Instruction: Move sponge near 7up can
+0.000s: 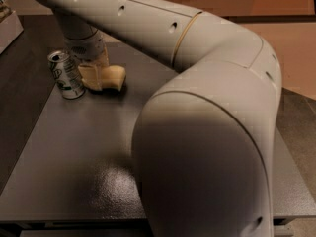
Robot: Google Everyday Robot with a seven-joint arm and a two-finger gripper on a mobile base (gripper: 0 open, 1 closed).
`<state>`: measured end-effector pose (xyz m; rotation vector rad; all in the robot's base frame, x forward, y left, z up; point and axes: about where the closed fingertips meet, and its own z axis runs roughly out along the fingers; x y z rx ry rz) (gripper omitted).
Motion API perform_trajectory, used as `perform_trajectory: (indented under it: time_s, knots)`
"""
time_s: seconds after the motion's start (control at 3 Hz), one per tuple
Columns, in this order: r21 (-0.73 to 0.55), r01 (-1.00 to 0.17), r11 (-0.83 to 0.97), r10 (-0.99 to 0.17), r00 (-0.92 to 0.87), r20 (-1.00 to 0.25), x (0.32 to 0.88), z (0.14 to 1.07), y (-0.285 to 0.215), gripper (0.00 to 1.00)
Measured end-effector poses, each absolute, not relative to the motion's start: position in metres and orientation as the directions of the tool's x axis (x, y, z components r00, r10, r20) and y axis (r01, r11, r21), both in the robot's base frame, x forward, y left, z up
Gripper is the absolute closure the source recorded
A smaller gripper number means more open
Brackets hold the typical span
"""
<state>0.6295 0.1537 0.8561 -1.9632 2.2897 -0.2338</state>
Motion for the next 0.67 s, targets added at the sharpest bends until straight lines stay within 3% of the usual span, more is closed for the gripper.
perform_trajectory:
  time_s: [0.33,0.67]
  knots:
    - [-0.197,-0.969,0.148,-0.988,-0.152,0.002,0.632,0.8547,0.1563,0.0]
    - [-0.197,-0.969,0.148,-0.988,-0.152,0.002,0.632,0.8547,0.1563,0.0]
